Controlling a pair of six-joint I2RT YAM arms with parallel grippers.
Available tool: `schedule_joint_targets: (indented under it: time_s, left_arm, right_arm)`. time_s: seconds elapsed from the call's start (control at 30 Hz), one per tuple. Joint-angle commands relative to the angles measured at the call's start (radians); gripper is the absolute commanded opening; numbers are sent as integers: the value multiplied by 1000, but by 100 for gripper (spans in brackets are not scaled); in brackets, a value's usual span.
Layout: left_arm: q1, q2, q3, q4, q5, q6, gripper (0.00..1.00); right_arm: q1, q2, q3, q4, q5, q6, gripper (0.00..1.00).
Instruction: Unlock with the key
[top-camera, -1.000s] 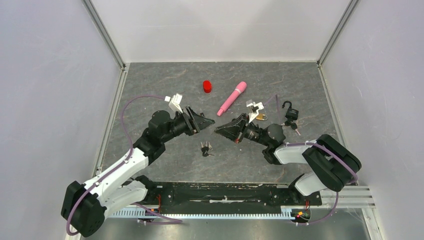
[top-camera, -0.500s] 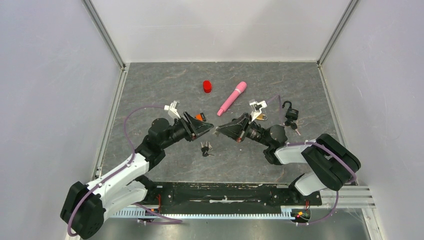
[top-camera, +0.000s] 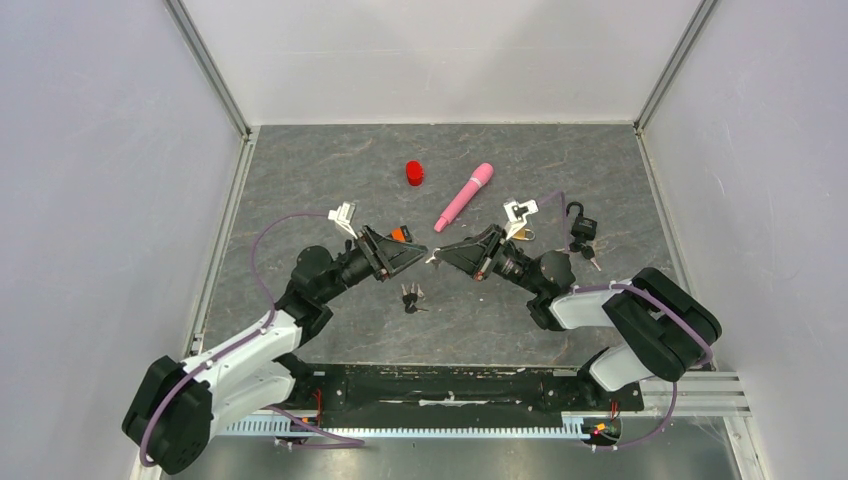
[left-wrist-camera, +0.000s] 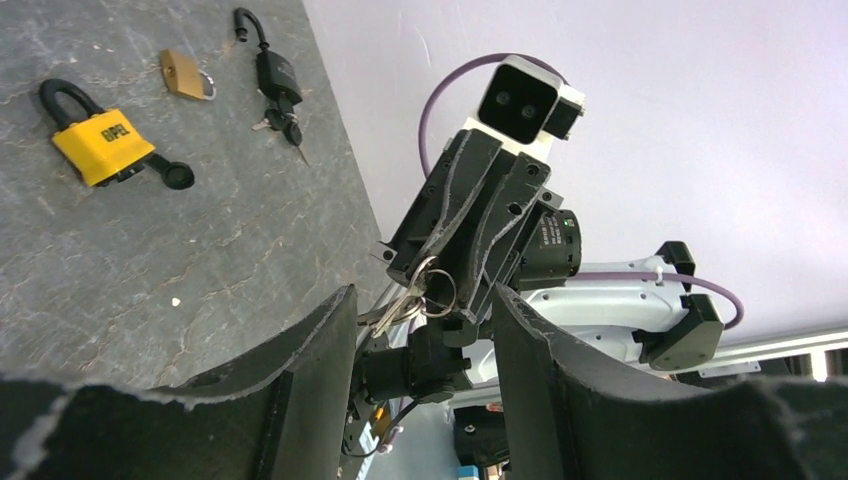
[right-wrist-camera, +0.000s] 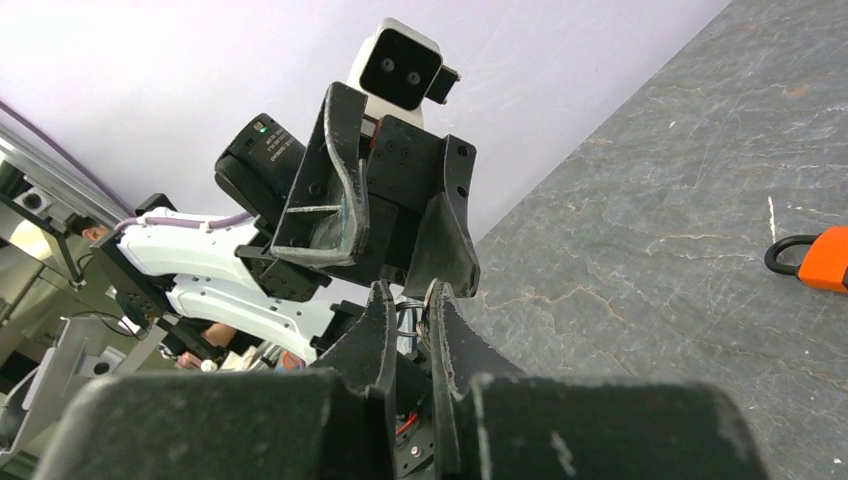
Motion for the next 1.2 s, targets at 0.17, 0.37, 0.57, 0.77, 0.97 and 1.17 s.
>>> schedule_joint_targets:
  time_s: [0.17, 0.37, 0.57, 0.77, 0.97, 1.17]
  left_arm:
    - [-4, 47, -13, 199, 87, 97, 57]
    - [-11, 49, -12, 235, 130, 157, 53]
    - [-15, 53, -10, 231, 142, 184, 48]
    - [-18, 66, -9, 229, 152, 196, 47]
    - [-20, 73, -11, 217, 149, 206, 46]
    - [-19, 19, -19, 132, 76, 238, 47]
  right_arm:
    - [-4, -15, 5, 128, 34, 67, 0]
    - [-4, -24, 9, 128, 39, 79, 0]
    - [-4, -28, 13, 132, 39, 87, 0]
    - [-5, -34, 11, 133, 41, 87, 0]
    - [-5, -37, 10, 137, 39, 86, 0]
    - [-6, -49, 0, 133, 39, 79, 0]
